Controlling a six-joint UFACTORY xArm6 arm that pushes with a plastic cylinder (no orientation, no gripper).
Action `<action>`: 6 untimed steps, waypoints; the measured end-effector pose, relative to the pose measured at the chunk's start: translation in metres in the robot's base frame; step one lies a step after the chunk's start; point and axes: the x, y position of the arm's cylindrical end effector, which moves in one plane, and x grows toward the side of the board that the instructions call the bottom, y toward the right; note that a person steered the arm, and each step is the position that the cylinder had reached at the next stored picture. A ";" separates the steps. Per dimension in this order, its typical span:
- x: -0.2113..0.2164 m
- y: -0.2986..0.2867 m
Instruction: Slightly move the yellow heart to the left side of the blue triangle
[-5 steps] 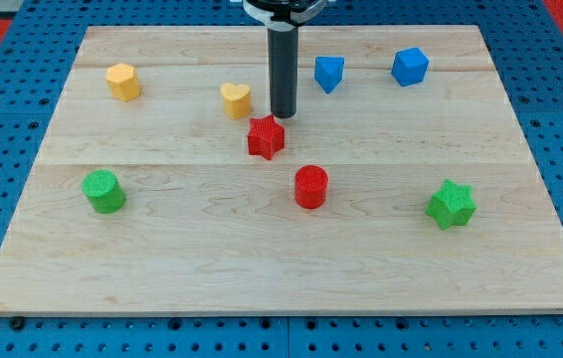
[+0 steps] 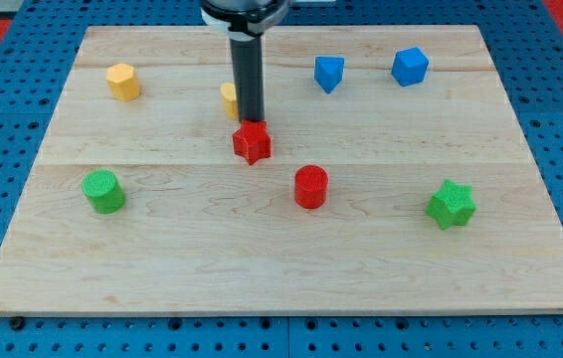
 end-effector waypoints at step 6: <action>-0.025 -0.054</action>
